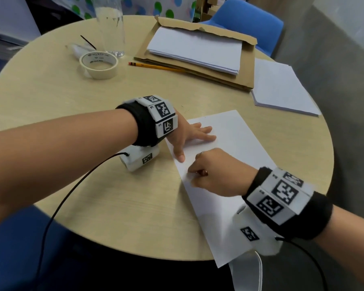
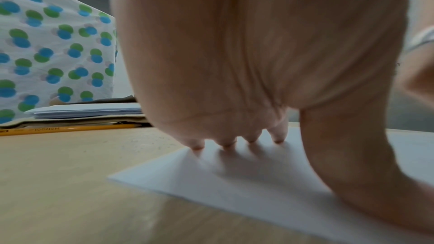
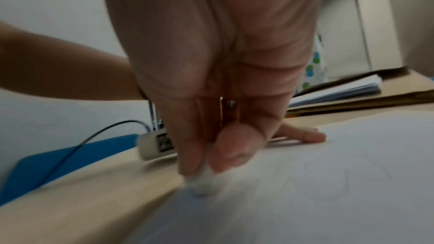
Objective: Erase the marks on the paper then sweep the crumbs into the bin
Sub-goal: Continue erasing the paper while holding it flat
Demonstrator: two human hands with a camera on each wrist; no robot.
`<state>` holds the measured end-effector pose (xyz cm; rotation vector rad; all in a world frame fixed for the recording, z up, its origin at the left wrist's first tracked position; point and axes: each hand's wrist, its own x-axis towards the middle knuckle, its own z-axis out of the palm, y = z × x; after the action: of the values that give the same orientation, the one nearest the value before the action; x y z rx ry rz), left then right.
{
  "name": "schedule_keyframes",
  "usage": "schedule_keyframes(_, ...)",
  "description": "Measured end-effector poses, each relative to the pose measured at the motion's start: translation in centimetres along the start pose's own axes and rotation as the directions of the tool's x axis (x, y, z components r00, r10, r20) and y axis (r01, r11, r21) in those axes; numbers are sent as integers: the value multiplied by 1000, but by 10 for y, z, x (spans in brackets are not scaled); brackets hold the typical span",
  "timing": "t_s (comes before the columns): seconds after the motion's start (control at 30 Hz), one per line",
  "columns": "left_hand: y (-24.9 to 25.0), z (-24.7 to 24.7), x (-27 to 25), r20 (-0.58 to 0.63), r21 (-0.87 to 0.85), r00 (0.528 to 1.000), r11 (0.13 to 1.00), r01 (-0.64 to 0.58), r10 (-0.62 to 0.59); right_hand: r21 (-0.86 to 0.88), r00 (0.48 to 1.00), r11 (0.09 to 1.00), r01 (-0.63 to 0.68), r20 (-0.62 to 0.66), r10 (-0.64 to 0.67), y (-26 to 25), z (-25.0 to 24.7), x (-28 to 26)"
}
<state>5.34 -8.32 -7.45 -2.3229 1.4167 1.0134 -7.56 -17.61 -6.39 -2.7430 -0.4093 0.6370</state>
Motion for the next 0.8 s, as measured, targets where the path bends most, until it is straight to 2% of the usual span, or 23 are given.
schedule_keyframes(0.03, 0, 0, 0, -2, -3, 1000, 1000, -2, 2, 11, 1000, 1000, -8, 9, 8, 1, -5, 3)
schedule_keyframes(0.13, 2, 2, 0, -15, -27, 1000, 1000, -1, 0, 50, 991, 998, -23, -132, 30, 1, -9, 15)
schedule_keyframes(0.2, 1, 1, -2, -10, -17, 1000, 1000, -2, 2, 33, 986, 999, 2, -169, 4, 1, -2, 13)
schedule_keyframes(0.27, 0, 0, -3, 4, -20, 1000, 1000, -11, 11, -13, 997, 999, 41, -72, -42, 3, 3, 2)
schedule_keyframes(0.33, 0, 1, -2, -17, -43, 1000, 999, -10, 10, -47, 998, 998, 33, 49, -31, 9, -6, -4)
schedule_keyframes(0.37, 1, 3, -1, -46, -56, 999, 998, -11, 9, -49, 998, 999, 13, 56, -11, 14, -12, -3)
schedule_keyframes(0.43, 3, 8, 0, -112, -86, 994, 996, -17, 8, -15, 997, 999, -35, -67, 34, 25, -24, 6)
schedule_keyframes(0.5, 6, 11, -2, -142, -96, 990, 995, -29, 15, 53, 973, 996, -76, -214, 85, 34, -29, 18)
schedule_keyframes(0.6, 9, 11, -3, -130, -63, 991, 998, -21, 12, 63, 963, 998, -26, -266, 41, 34, -15, 23)
schedule_keyframes(0.67, 8, 11, -1, -125, -38, 992, 999, 9, -14, 46, 974, 999, 25, -228, -14, 29, -4, 11)
schedule_keyframes(0.73, 9, 10, -1, -110, -21, 994, 999, 25, -27, 37, 994, 996, 80, -82, -77, 28, 0, -5)
schedule_keyframes(0.8, 11, 9, -1, -97, 0, 995, 999, 35, -34, 39, 996, 998, 47, 76, -50, 28, -9, -8)
